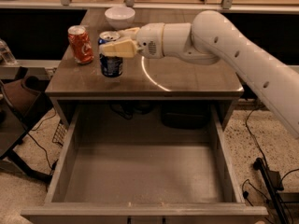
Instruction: Move pepsi can near coke can
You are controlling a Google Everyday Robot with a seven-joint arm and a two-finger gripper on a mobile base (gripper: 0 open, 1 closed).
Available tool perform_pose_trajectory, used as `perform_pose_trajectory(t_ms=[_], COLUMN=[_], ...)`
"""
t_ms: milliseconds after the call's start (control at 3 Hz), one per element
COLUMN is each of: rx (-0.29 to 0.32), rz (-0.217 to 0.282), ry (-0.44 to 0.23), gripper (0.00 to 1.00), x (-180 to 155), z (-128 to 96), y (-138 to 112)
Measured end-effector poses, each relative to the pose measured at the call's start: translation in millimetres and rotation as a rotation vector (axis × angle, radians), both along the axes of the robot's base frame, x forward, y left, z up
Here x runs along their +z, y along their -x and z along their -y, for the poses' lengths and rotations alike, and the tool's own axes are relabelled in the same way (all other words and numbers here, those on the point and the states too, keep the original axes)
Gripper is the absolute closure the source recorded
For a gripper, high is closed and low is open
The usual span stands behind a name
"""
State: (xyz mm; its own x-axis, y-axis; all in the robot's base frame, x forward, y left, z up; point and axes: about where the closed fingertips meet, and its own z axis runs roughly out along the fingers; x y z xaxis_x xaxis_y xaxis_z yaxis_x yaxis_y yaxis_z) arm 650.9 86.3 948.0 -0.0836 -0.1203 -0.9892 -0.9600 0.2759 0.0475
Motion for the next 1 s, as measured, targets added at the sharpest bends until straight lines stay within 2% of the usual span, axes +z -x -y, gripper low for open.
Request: perform_pose_trajectory(t_ms=[333,1000], rx=[0.061,0.082], rz=[0.033,0.042], ry=[-0.027,-0.032], gripper=[1.00,0.56], x=[-14,-19], z=[-28,-39], y=[-9,-9])
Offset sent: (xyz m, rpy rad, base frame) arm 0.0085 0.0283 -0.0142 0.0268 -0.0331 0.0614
